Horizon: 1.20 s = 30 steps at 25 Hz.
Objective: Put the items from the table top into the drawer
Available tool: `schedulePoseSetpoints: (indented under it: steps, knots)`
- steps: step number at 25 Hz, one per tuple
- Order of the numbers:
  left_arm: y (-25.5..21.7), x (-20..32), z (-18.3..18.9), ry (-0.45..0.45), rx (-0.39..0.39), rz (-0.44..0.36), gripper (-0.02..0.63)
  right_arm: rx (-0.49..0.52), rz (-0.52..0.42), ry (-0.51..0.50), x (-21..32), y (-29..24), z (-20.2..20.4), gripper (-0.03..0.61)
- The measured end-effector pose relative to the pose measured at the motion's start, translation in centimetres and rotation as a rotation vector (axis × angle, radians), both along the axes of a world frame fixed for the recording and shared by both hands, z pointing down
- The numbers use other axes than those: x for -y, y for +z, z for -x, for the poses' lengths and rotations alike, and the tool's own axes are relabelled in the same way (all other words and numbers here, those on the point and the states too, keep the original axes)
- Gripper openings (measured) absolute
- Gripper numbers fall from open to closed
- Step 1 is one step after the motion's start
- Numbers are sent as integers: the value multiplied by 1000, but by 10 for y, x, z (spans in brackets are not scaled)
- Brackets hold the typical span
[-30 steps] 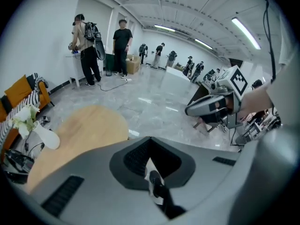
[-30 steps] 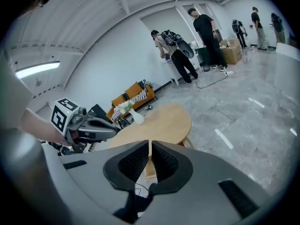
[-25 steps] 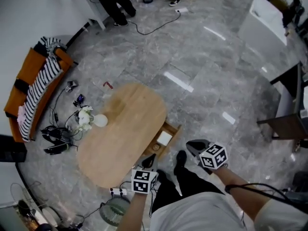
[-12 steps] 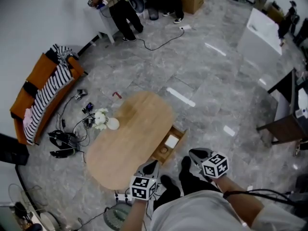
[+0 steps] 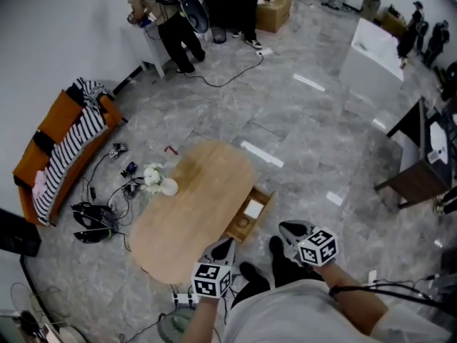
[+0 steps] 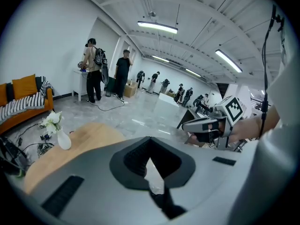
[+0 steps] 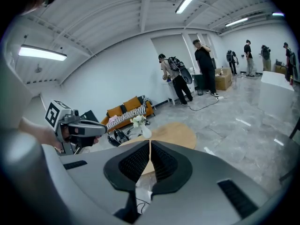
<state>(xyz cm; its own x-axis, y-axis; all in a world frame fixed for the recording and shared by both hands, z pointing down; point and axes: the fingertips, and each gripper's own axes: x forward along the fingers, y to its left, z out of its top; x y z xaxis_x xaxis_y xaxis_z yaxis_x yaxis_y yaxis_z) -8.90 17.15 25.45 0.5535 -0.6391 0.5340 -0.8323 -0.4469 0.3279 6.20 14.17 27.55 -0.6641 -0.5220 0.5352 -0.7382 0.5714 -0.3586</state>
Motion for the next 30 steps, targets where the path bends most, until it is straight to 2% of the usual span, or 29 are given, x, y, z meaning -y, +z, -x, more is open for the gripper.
schedulePoseSetpoints:
  steps: [8,22,30]
  knots:
    - [-15,-14,7,-37,-16,-11,2,10,-28,-4,-5,-15,-7,35]
    - [-33,1,2,-140,-16,-56,2,13,-44,-61,8,-27,-26,34]
    - [-29,4,0,-157,-4,-48,2,27,-64,-89,21,-34,-18,34]
